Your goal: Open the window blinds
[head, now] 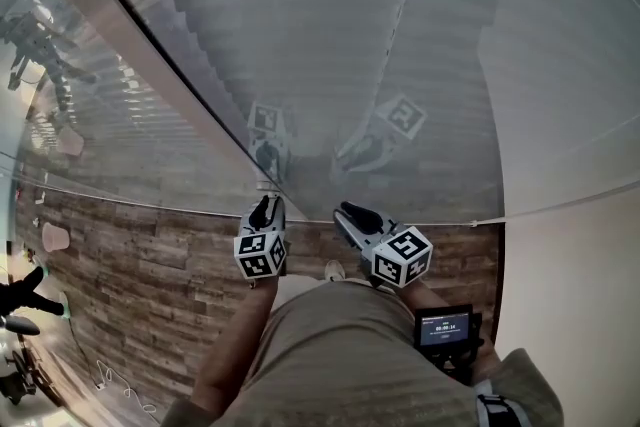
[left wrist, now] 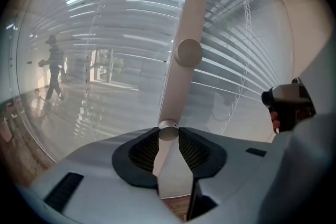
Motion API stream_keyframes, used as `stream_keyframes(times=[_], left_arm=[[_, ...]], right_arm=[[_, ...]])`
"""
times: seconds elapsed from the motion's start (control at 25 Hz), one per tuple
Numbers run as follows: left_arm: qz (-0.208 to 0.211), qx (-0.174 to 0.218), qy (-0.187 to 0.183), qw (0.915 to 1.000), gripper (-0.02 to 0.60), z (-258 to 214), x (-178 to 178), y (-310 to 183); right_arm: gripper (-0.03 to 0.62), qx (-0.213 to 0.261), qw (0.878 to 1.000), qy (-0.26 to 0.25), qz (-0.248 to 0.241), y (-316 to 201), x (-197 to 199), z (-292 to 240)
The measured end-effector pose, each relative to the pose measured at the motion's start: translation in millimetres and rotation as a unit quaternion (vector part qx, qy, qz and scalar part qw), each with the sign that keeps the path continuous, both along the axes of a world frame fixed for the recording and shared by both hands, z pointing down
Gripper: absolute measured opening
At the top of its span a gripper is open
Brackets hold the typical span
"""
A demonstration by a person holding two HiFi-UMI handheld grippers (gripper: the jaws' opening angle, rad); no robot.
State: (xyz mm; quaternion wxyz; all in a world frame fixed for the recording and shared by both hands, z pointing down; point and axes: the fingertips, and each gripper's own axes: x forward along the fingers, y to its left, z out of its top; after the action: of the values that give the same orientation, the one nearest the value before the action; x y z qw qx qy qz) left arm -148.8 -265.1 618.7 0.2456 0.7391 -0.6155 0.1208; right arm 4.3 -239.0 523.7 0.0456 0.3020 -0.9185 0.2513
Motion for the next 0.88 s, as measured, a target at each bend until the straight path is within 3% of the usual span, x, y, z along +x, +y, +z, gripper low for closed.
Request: stream_keyframes(times=[0.48, 0.68, 0.88], left_arm=[[-0.032, -0.028, 0.121, 0.9917, 0.13, -3.1, -6.1, -0.3], [-0.025, -0.03, 0.181, 0.9827, 0.129, 0.1, -5.2, 1.8], [-0.036, -0.033, 0.246, 0.9681, 0.129, 8.6, -8.7, -3.9]], right_arm=[[0.091, 0.003, 1.0, -0.009, 0.001, -6.5, -4.1, -9.0], [0.091, 0.0, 1.0, -0.008, -0.001, -2.9, -2.2, -4.6], [0.091, -0.001, 1.0, -0.008, -0.002, -7.2, -4.6, 3.9]])
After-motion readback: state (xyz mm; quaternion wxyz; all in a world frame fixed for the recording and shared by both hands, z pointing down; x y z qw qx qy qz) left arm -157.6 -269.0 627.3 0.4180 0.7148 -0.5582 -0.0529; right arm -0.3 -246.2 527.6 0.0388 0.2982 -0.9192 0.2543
